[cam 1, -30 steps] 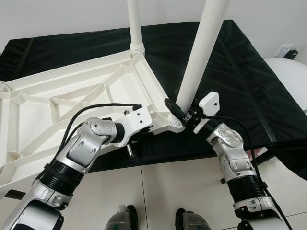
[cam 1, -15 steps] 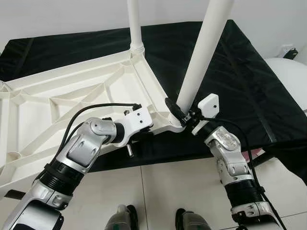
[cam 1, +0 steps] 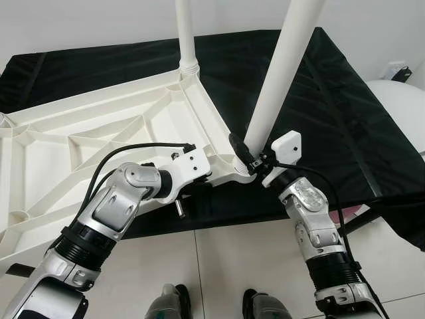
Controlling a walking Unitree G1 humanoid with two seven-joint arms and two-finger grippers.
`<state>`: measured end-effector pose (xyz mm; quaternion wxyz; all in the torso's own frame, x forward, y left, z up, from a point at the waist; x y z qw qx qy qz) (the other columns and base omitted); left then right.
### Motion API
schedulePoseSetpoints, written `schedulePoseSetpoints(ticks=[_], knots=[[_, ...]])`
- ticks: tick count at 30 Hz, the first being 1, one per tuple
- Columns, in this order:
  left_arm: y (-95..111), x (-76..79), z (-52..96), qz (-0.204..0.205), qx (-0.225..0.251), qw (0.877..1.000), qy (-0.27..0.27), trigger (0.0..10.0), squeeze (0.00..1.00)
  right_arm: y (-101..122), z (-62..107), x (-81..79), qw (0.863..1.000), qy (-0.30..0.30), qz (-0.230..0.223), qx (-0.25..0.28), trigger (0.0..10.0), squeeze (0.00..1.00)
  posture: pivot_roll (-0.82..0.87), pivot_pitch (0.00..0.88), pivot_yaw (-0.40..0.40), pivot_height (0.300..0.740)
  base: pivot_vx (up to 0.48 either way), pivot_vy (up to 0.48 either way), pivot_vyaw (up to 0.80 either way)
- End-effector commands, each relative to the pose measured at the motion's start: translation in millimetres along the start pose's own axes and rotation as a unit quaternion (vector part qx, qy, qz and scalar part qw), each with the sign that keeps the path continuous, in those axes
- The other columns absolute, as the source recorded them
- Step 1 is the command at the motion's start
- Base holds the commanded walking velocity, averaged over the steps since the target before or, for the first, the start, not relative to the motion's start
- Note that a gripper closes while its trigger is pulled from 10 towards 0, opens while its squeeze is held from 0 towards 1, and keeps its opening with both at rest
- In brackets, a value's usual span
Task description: Building children table
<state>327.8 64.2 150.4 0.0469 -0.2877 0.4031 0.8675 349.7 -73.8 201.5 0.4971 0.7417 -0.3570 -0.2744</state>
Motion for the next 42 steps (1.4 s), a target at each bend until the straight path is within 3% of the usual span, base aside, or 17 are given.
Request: schedulePoseSetpoints(ticks=[1,42], knots=[[8.4,-18.0,6.5,-0.025,0.002,0.999,0.041,10.0,0.00,-14.9,3.9,-4.5,1.000,-0.004,-0.013,-0.023,10.0,0.00,-0.11,0.164,0.052,0.740,0.000,0.000,0.00],[10.0,-20.6,6.0,-0.026,0.004,0.999,0.043,10.0,0.00,-8.1,-1.1,3.2,0.992,-0.124,0.013,0.011,10.0,0.00,-0.11,0.172,0.052,0.740,0.000,0.000,0.00]])
Point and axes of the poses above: a point about 5 cm out from each wrist's last joint towards the gripper, its own z axis pointing back from the gripper into the wrist, its own y axis along the axis of the wrist's last joint, x = y × z, the point moved 5 cm from there along -z, pointing out of the wrist towards the gripper, and after that the axes turned 13 degrees about -z, right-handed, at the moved point
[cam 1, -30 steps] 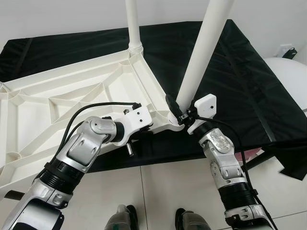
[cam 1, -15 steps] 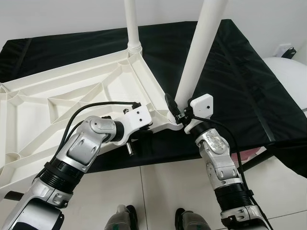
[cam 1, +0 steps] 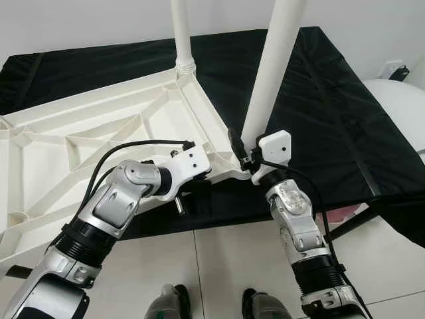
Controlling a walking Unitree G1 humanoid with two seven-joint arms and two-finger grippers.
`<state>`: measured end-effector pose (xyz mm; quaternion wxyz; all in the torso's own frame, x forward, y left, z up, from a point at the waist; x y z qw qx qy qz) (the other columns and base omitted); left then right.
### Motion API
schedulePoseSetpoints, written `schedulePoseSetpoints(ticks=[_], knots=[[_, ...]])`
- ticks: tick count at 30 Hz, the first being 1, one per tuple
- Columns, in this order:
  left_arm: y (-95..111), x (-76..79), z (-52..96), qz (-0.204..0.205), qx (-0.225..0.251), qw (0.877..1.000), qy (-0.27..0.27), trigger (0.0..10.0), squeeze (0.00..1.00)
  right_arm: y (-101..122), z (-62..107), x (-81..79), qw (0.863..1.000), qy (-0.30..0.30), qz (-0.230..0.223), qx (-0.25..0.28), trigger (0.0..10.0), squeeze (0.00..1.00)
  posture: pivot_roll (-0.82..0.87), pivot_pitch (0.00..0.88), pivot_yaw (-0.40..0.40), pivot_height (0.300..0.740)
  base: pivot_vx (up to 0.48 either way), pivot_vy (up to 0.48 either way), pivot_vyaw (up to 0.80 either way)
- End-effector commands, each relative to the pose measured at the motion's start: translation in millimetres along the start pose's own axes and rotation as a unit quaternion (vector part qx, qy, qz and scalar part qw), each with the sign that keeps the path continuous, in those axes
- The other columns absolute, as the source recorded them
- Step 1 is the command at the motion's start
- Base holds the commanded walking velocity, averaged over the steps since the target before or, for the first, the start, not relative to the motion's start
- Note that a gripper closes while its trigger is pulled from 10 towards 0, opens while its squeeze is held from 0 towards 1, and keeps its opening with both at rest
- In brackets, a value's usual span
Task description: Building children table
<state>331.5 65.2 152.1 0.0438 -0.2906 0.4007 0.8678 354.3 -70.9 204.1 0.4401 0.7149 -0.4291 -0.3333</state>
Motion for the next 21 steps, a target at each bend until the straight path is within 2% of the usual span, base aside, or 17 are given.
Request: schedulePoseSetpoints(ticks=[1,21], knots=[[10.7,-16.4,6.1,-0.026,0.008,0.999,0.040,10.0,0.00,-8.6,5.0,4.2,1.000,-0.021,-0.002,-0.017,10.0,0.00,-0.11,0.172,0.052,0.740,0.000,0.000,0.00],[11.5,-16.1,6.1,-0.026,0.010,0.999,0.039,10.0,0.00,-8.5,7.2,15.5,0.995,-0.096,0.004,-0.016,10.0,0.00,-0.12,0.177,0.051,0.740,0.000,0.000,0.00]])
Point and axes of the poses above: a point about 5 cm out from each wrist's last joint towards the gripper, its own z axis pointing back from the gripper into the wrist, its own y axis along the axis of the wrist's last joint, x = y × z, the point moved 5 cm from there along -z, pointing out of the wrist towards the gripper, and after that the axes turned 13 degrees about -z, right-handed, at the moved point
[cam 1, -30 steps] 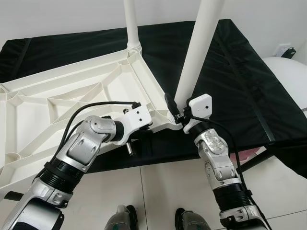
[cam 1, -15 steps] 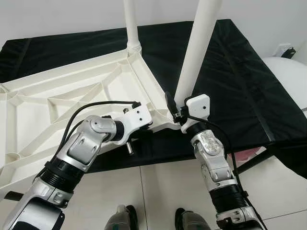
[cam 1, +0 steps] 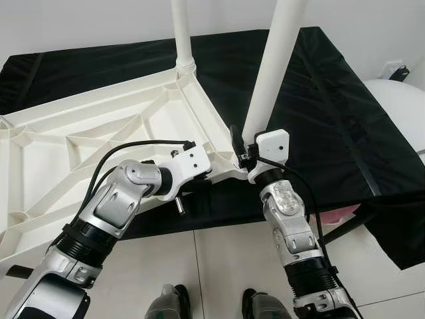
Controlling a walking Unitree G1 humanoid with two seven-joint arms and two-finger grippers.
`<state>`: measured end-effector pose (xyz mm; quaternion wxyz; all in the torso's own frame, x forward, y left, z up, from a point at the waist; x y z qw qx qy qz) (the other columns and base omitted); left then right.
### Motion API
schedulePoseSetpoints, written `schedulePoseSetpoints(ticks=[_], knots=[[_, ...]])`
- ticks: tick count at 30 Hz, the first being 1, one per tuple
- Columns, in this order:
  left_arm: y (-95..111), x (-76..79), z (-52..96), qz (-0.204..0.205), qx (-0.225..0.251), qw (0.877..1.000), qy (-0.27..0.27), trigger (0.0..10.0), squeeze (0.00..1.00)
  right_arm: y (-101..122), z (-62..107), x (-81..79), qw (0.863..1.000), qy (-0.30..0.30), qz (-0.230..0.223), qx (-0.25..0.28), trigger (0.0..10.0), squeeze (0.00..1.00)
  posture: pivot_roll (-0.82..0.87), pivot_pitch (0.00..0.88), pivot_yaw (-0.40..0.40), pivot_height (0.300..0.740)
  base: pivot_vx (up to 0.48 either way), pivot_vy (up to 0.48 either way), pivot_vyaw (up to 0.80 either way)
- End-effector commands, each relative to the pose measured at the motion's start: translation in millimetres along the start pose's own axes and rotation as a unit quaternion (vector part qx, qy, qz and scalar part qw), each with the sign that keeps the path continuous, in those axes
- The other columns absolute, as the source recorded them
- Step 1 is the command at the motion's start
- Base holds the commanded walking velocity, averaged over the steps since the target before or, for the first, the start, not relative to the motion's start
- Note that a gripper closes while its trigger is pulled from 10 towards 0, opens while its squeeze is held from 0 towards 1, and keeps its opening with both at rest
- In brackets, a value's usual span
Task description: Building children table
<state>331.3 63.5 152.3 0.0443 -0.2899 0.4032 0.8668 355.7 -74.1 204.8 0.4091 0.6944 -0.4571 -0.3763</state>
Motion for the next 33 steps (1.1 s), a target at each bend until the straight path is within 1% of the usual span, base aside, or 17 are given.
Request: schedulePoseSetpoints(ticks=[1,6,10,18,22,27,29,33], knots=[[10.3,-16.4,7.0,-0.026,0.007,0.999,0.040,10.0,0.00,-9.1,6.1,13.0,0.999,-0.034,0.006,-0.020,10.0,0.00,-0.12,0.177,0.051,0.740,0.000,0.000,0.00],[10.1,-16.2,7.0,-0.026,0.007,0.999,0.039,10.0,0.00,-8.1,6.8,12.5,0.999,-0.038,0.009,-0.017,10.0,0.00,-0.12,0.180,0.052,0.740,0.000,0.000,0.00],[9.8,-17.1,6.9,-0.027,0.006,0.999,0.040,10.0,0.00,-6.0,8.5,8.0,0.999,-0.040,0.018,-0.011,10.0,0.00,-0.12,0.180,0.052,0.740,0.000,0.000,0.00],[9.7,-17.3,7.0,-0.027,0.006,0.999,0.041,10.0,0.00,-4.2,10.1,7.5,0.999,-0.047,0.024,-0.005,10.0,0.00,-0.12,0.180,0.052,0.740,0.000,0.000,0.00],[9.9,-17.2,6.9,-0.027,0.006,0.999,0.040,10.0,0.00,-5.6,11.8,10.2,0.998,-0.061,0.018,-0.008,10.0,0.00,-0.12,0.180,0.052,0.740,0.000,0.000,0.00],[10.1,-16.8,6.7,-0.027,0.007,0.999,0.040,10.0,0.00,-5.5,13.7,14.5,0.996,-0.082,0.023,-0.008,10.0,0.00,-0.12,0.179,0.052,0.740,0.000,0.000,0.00],[10.3,-17.0,6.6,-0.027,0.007,0.999,0.040,10.0,0.00,-6.2,14.6,18.1,0.994,-0.103,0.025,-0.009,10.0,0.00,-0.12,0.179,0.052,0.740,0.000,0.000,0.00],[10.4,-16.6,6.4,-0.028,0.007,0.999,0.040,10.0,0.00,-6.9,15.9,20.4,0.993,-0.117,0.029,-0.009,10.0,0.00,-0.12,0.176,0.051,0.740,0.000,0.000,0.00]])
Point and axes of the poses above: a point about 5 cm out from each wrist's last joint towards the gripper, its own z axis pointing back from the gripper into the wrist, its own y axis along the axis of the wrist's last joint, x = y × z, the point moved 5 cm from there along -z, pointing out of the wrist towards the gripper, and after that the axes turned 13 degrees about -z, right-handed, at the moved point
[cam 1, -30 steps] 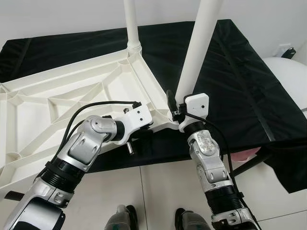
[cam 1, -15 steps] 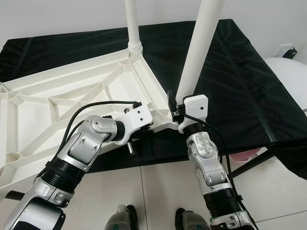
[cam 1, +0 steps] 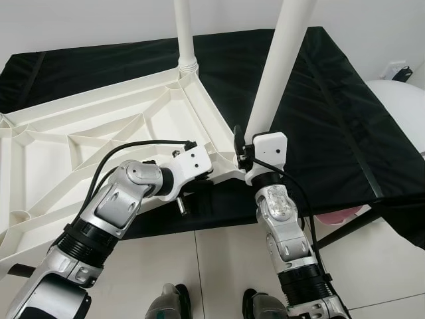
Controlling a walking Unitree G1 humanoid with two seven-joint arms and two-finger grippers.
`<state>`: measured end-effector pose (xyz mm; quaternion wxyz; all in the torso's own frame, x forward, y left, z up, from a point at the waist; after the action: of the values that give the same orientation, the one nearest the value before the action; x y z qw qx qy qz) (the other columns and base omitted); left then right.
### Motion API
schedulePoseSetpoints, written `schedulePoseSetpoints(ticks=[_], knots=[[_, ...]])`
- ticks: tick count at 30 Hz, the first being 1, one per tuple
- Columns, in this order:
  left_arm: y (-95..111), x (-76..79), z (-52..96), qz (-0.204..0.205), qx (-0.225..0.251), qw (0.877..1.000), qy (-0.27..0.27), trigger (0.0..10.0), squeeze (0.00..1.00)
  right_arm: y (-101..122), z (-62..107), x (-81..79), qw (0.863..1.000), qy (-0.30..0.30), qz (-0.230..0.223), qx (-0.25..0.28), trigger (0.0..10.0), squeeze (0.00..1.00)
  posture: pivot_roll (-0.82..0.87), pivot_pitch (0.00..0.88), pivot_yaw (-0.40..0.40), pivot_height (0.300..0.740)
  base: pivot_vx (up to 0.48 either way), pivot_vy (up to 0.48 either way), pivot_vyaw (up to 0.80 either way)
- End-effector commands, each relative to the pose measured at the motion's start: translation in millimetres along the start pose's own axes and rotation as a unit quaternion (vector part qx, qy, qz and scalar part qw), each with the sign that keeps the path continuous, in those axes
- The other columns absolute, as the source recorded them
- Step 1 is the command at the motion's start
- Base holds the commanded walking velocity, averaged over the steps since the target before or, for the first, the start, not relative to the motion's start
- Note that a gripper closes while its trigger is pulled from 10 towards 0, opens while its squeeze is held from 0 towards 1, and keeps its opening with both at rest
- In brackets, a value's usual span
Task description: Building children table
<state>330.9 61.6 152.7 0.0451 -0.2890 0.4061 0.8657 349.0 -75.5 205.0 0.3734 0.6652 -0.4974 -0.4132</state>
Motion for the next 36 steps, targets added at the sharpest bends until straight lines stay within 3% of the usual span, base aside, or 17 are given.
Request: schedulePoseSetpoints(ticks=[1,15,22,36], knots=[[8.8,-17.0,7.4,-0.028,0.004,0.999,0.040,10.0,0.00,-10.0,6.8,22.1,0.999,-0.047,0.018,-0.019,10.0,0.00,-0.12,0.176,0.051,0.740,0.000,0.000,0.00],[8.8,-18.4,8.4,-0.031,0.002,0.999,0.042,10.0,0.00,-10.1,11.2,19.7,0.996,-0.077,0.037,-0.009,10.0,0.00,-0.12,0.173,0.053,0.740,0.000,0.000,0.00],[9.0,-19.6,8.6,-0.031,0.001,0.999,0.043,10.0,0.00,-12.8,13.7,28.0,0.993,-0.110,0.039,-0.015,10.0,0.00,-0.12,0.177,0.056,0.740,0.000,0.000,0.00],[7.3,-22.4,8.6,-0.028,-0.004,0.998,0.050,10.0,0.00,-13.5,15.7,31.9,0.991,-0.122,0.045,-0.014,10.0,0.00,-0.12,0.179,0.055,0.740,0.000,0.000,0.00]])
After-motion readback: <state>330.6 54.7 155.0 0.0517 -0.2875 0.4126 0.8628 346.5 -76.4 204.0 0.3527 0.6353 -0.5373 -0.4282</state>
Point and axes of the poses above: a point about 5 cm out from each wrist's last joint towards the gripper, its own z axis pointing back from the gripper into the wrist, its own y axis along the axis of the wrist's last joint, x = y × z, the point moved 5 cm from there along -z, pointing out of the wrist towards the gripper, and after that the axes turned 13 degrees about -z, right-handed, at the moved point
